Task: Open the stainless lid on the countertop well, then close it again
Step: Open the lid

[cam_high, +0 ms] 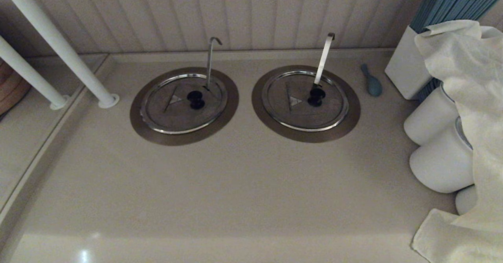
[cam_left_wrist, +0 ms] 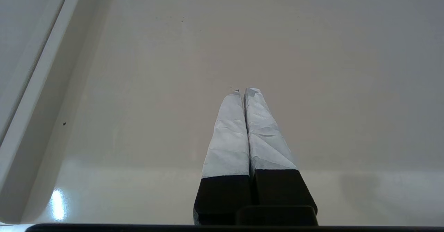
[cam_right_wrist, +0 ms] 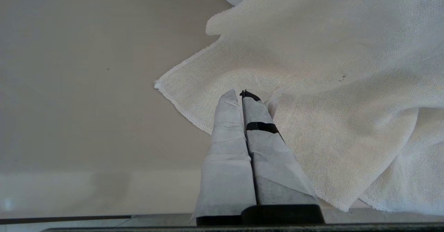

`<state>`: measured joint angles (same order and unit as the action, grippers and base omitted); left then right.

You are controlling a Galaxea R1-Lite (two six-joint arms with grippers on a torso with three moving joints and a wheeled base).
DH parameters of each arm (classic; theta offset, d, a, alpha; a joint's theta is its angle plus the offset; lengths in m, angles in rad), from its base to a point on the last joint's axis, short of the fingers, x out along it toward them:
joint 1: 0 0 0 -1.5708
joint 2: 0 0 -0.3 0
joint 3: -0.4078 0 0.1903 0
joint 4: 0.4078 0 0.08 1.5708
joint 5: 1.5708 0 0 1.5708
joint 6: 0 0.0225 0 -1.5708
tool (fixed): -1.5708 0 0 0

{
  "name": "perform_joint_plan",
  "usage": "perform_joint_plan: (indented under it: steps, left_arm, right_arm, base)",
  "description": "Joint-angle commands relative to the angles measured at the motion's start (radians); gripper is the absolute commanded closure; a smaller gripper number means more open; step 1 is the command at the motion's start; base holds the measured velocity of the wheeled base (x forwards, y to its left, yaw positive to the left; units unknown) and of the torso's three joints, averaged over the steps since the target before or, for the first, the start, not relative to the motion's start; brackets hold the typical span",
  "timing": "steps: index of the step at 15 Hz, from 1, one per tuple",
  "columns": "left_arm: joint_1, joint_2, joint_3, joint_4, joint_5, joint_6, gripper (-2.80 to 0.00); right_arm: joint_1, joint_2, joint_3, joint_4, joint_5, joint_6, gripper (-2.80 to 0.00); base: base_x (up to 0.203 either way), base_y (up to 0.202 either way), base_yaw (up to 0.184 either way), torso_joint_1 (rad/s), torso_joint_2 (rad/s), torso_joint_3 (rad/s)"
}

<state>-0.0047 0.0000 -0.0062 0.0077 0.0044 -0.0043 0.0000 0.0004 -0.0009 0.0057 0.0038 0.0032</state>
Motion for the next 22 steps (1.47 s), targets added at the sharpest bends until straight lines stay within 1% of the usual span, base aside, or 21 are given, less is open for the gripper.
perform_joint_plan:
  steps: [1, 3, 4, 6, 7, 9, 12, 14, 16, 18, 20, 22]
  left_arm:
    - [0.0, 0.002, 0.0, -0.001, 0.002, -0.005, 0.0]
    - [0.0, 0.002, -0.016, -0.039, 0.005, -0.006, 0.0]
    - [0.0, 0.002, -0.059, -0.046, 0.009, -0.006, 0.0]
    - [0.0, 0.03, -0.205, -0.002, 0.002, -0.005, 0.0]
    - [0.0, 0.072, -0.272, 0.026, -0.008, -0.005, 0.0]
    - [0.0, 0.194, -0.364, 0.047, -0.022, -0.004, 0.0]
    - [0.001, 0.425, -0.492, 0.023, -0.023, -0.004, 0.0]
    - [0.001, 0.613, -0.548, -0.069, -0.016, -0.004, 0.0]
    - [0.0, 0.799, -0.592, -0.228, -0.008, -0.002, 0.0]
    - [-0.001, 0.964, -0.642, -0.347, -0.003, -0.004, 0.0]
    - [-0.013, 1.115, -0.698, -0.428, -0.001, -0.009, 0.0]
    - [-0.056, 1.239, -0.756, -0.484, 0.01, -0.021, 0.0]
  right_arm:
    - [0.0, 0.0, -0.001, 0.0, 0.001, 0.0, 0.0]
    - [0.001, 0.0, 0.0, 0.0, 0.001, 0.0, 0.0]
    - [0.0, 0.0, 0.001, 0.0, 0.001, 0.0, 0.0]
    - [0.0, 0.0, -0.001, 0.0, 0.001, 0.0, 0.0]
    - [0.001, 0.0, 0.001, 0.0, 0.001, 0.0, 0.0]
    - [0.0, 0.0, 0.0, 0.0, 0.001, 0.0, 0.0]
    - [0.0, 0.0, 0.0, 0.0, 0.001, 0.0, 0.0]
    - [0.0, 0.0, -0.001, 0.0, 0.001, 0.0, 0.0]
    - [0.0, 0.0, -0.001, 0.0, 0.001, 0.0, 0.0]
    - [0.0, 0.0, -0.001, 0.0, 0.001, 0.0, 0.0]
    - [0.0, 0.0, -0.001, 0.0, 0.001, 0.0, 0.0]
    - [0.001, 0.0, -0.001, 0.0, 0.001, 0.0, 0.0]
  base:
    - [0.0, 0.0, 0.0, 0.0, 0.0, 0.0]
    - [0.0, 0.0, 0.0, 0.0, 0.0, 0.0]
    - [0.0, 0.0, 0.0, 0.0, 0.0, 0.0]
    - [0.0, 0.0, 0.0, 0.0, 0.0, 0.0]
    - [0.0, 0.0, 0.0, 0.0, 0.0, 0.0]
    - [0.0, 0.0, 0.0, 0.0, 0.0, 0.0]
    - [0.0, 0.0, 0.0, 0.0, 0.0, 0.0]
    - [0.0, 0.0, 0.0, 0.0, 0.0, 0.0]
    - [0.0, 0.0, 0.0, 0.0, 0.0, 0.0]
    - [0.0, 0.0, 0.0, 0.0, 0.0, 0.0]
    - [0.0, 0.0, 0.0, 0.0, 0.0, 0.0]
    - [0.0, 0.0, 0.0, 0.0, 0.0, 0.0]
